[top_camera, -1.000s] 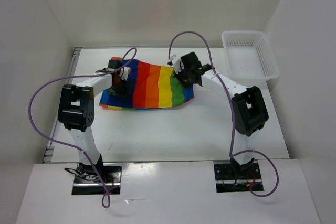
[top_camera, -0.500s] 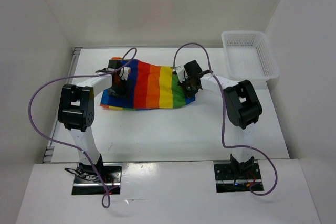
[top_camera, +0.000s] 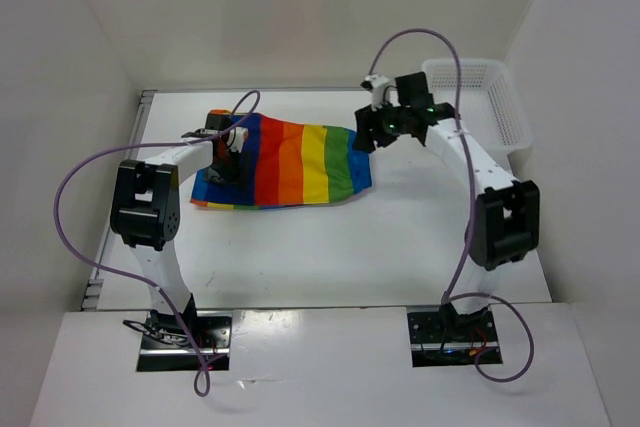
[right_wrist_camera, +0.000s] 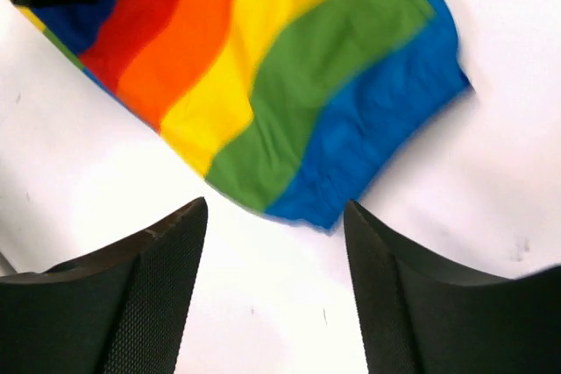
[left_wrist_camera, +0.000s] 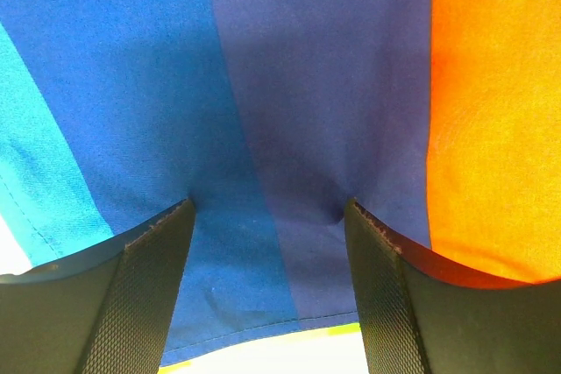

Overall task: Fold and stack the shorts
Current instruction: Fold the shorts

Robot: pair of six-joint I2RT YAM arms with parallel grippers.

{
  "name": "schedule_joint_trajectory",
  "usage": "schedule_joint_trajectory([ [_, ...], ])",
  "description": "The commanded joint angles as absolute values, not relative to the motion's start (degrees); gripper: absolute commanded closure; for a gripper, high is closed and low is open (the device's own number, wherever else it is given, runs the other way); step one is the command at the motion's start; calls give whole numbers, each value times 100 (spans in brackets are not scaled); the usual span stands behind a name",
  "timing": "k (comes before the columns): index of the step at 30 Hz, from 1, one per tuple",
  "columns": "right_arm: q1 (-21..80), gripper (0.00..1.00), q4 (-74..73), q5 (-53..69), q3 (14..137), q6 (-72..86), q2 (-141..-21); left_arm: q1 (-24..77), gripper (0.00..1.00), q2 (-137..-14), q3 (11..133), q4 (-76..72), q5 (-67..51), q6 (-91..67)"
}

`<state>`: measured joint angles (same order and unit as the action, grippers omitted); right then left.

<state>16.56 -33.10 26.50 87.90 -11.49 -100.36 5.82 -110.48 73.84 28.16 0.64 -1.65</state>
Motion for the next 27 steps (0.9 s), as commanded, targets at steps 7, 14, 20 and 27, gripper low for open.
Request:
schedule_joint_trajectory([
  [7, 1230, 22, -2813, 2884, 7207, -229, -10291, 527, 23, -11364, 7225, 3612, 395, 0],
  [14, 1169, 18, -2339, 2636, 7514, 26, -11160, 527, 23, -11242, 7093, 3612, 571, 0],
  [20, 1169, 18, -2154, 2971, 7629, 281, -11470, 527, 23, -11241, 7031, 3560, 633, 0],
  [27, 1221, 27, -1969, 2918, 7559, 527, -11838, 527, 23, -11347, 6979, 3507, 633, 0],
])
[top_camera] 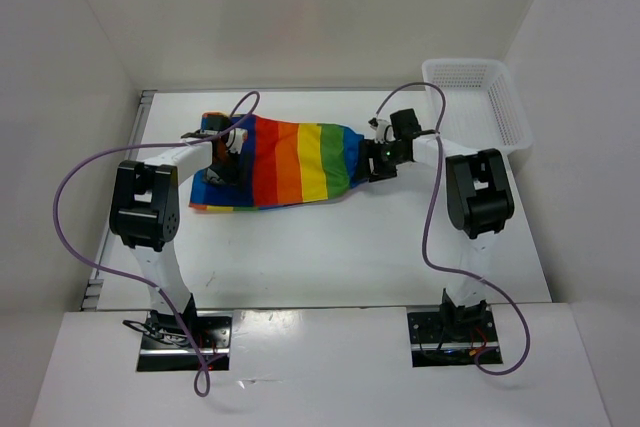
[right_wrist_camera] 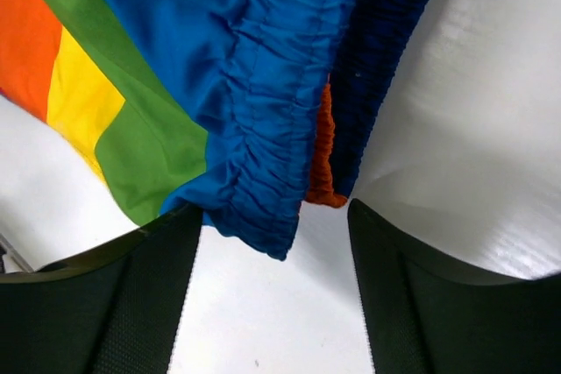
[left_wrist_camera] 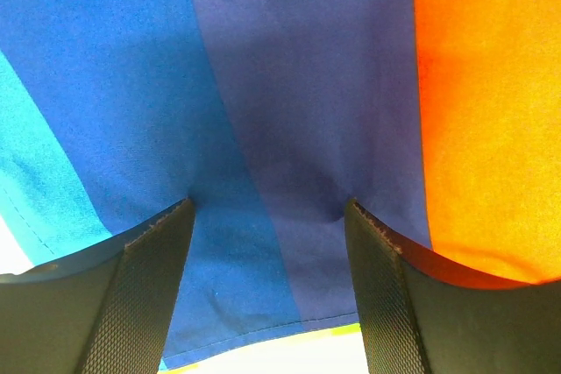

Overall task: Fold and stack the shorts
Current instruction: Fold the shorts

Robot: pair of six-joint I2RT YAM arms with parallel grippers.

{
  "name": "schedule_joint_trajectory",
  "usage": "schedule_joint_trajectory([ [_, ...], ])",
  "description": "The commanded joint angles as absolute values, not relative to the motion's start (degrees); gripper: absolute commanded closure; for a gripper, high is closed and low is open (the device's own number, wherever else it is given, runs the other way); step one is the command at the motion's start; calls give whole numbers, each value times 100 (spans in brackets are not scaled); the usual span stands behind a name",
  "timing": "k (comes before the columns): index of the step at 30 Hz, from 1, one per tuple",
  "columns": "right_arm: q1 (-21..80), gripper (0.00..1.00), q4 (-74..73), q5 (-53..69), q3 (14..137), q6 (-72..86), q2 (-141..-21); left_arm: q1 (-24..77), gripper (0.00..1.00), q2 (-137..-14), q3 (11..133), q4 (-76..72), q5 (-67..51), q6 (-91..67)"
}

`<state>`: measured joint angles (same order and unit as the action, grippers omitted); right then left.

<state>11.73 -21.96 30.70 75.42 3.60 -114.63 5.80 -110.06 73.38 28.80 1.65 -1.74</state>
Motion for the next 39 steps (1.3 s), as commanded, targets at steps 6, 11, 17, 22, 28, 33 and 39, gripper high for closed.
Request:
schedule_joint_trajectory([
  [6, 1222, 47, -1907, 2567, 7840, 527, -12120, 527, 23, -11347, 6979, 3507, 633, 0],
  [11, 1274, 69, -1854, 2724, 7893, 668, -12252, 527, 23, -11399, 6979, 3507, 686, 0],
  [17, 1274, 100, -1907, 2672, 7893, 431, -12121, 527, 23, -11452, 6979, 3507, 686, 0],
  [22, 1274, 100, -2240, 2610, 7683, -43, -11603, 527, 23, -11304, 6979, 3560, 861, 0],
  [28, 1274, 100, -2742, 2471, 6698, -667, -10443, 475, 22, -10908, 7039, 3875, 564, 0],
  [33, 1274, 100, -2926, 2286, 6311, -1168, -9853, 475, 15, -10284, 7890, 4508, -921, 0],
  [39, 1274, 16, -2917, 1792, 6371, -1237, -9853, 475, 13, -10336, 8235, 4720, -967, 0],
])
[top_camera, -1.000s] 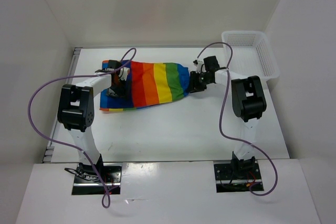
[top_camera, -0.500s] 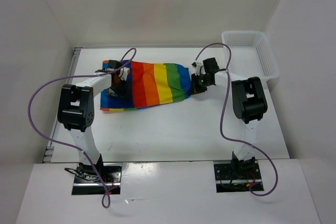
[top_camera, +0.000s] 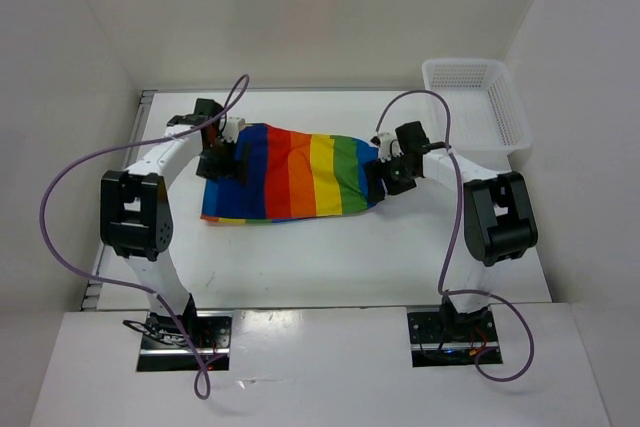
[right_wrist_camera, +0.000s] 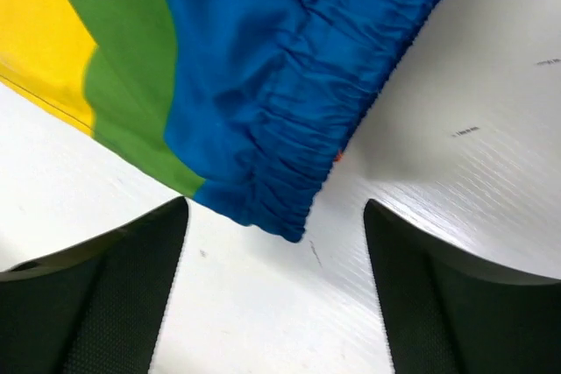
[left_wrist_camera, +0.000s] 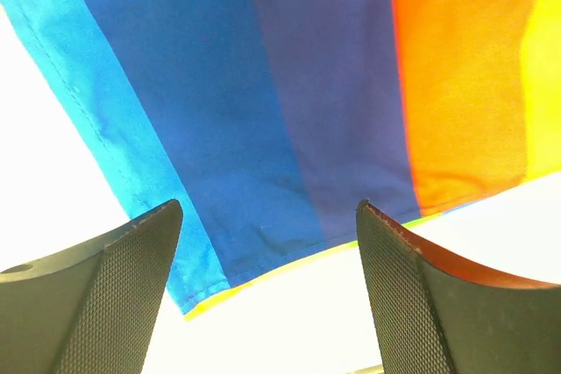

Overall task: Fold and stack the shorts
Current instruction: Fold the shorts

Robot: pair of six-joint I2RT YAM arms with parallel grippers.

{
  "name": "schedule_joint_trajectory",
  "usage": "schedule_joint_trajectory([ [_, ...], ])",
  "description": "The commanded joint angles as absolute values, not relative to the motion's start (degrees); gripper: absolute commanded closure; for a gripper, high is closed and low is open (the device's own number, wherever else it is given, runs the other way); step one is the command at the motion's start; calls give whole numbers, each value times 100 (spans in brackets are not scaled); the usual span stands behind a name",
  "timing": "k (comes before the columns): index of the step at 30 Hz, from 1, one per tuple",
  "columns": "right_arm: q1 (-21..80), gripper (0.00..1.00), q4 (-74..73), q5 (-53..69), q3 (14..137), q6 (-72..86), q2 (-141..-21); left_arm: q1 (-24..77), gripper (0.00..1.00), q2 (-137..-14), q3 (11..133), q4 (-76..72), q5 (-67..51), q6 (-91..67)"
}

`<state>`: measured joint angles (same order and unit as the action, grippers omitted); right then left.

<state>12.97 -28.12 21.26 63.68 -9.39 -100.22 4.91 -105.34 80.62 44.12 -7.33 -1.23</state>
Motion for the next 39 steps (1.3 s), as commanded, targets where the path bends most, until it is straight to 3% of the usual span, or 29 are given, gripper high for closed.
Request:
schedule_joint_trajectory([
  [1, 1274, 12, -3048, 1871, 6442, -1239, -9853, 475, 13, -10336, 8235, 4668, -967, 0],
  [5, 1204, 9, -3217, 2706, 6574, -1231, -9905, 422, 12, -10388, 8051, 4536, -748, 0],
  [10, 1204, 8, -2892, 2777, 6846, -669, -10361, 299, 12, -10538, 7937, 4307, -326, 0],
  [16, 1204, 8, -2488, 2269, 7198, -80, -10915, 185, 12, -11012, 7805, 4035, 123, 0],
  [21, 1204, 15, -2391, 1820, 7198, 448, -11153, 185, 12, -11522, 7690, 3876, 413, 0],
  [25, 1204, 29, -2391, 1731, 7049, 282, -11206, 185, 12, -11522, 7690, 3876, 413, 0],
  [29, 1204, 69, -2391, 2231, 7049, 281, -11259, 185, 12, -11584, 7690, 3876, 413, 0],
  [32, 1204, 85, -2391, 2285, 7268, 150, -11259, 185, 13, -11584, 7629, 3929, 360, 0],
  [36, 1204, 99, -2443, 2285, 7654, -253, -11145, 185, 15, -11531, 7515, 3929, 255, 0],
  [39, 1204, 99, -2566, 2285, 7804, -631, -10996, 185, 21, -11470, 7515, 3929, 98, 0],
])
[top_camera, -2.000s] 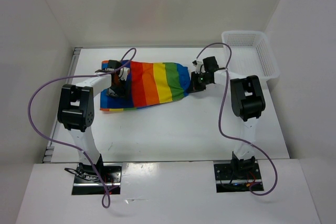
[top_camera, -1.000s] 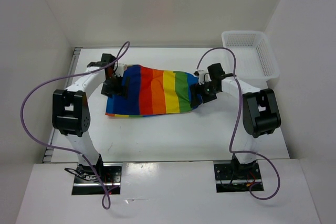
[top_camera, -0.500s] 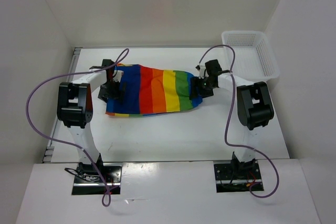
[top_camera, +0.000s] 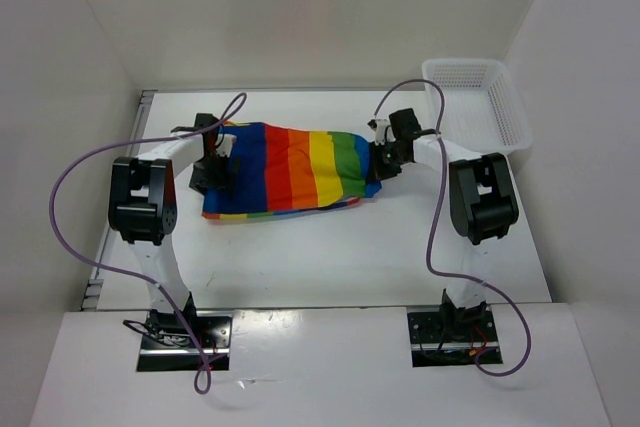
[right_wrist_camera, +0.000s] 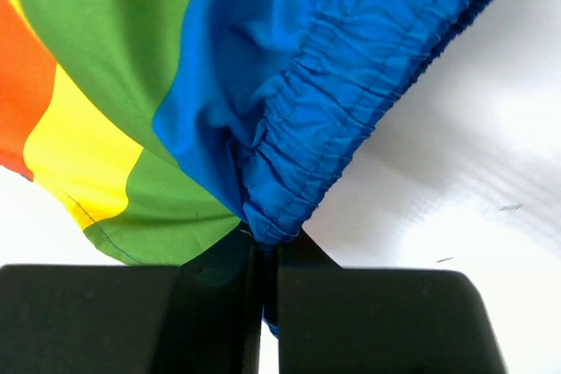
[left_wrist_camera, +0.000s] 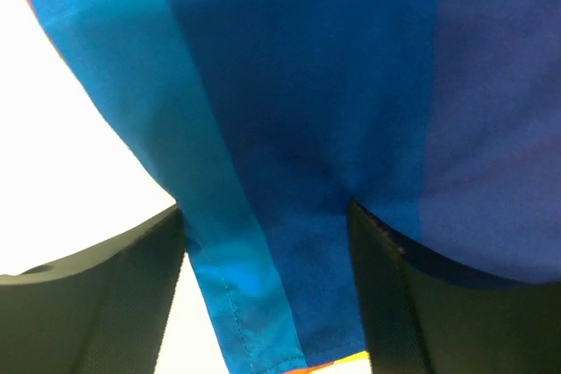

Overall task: Fold and stack the shorts
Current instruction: Fold the shorts

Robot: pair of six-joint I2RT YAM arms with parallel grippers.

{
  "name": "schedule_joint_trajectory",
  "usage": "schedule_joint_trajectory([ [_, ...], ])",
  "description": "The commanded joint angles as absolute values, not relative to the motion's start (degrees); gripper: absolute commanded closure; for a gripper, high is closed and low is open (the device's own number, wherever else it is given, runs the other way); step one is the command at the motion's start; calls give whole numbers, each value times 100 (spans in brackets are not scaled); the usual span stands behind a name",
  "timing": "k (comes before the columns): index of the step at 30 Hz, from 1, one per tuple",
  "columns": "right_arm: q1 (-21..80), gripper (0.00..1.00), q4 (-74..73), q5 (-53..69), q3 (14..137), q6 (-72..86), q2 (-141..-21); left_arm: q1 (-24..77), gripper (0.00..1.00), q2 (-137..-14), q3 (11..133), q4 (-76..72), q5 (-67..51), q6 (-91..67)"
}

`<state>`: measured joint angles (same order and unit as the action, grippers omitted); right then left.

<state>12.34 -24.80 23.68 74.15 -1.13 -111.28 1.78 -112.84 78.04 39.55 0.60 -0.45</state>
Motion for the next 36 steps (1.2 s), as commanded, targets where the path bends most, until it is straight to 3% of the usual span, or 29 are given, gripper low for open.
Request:
schedule_joint_trajectory([
  [1, 1204, 99, -2566, 2285, 7805, -781, -10891, 185, 24, -11470, 7462, 3929, 97, 0],
  [4, 1204, 99, -2838, 2198, 7937, -1517, -10636, 185, 27, -11339, 7523, 3981, -62, 0],
  [8, 1204, 99, -2979, 1653, 7858, -2222, -10222, 185, 17, -10987, 7997, 4043, 0, 0],
  [14, 1204, 99, -3041, 1380, 7427, -2575, -9888, 816, 15, -10336, 9569, 4096, -429, 0],
  [25, 1204, 99, -2813, 984, 7655, -2900, -10125, 2310, 15, -12787, 12179, 4122, -2732, 0],
  [36, 1204, 99, -2812, 1046, 7541, -2900, -10178, 2680, 15, -14431, 13534, 4122, -2822, 0],
])
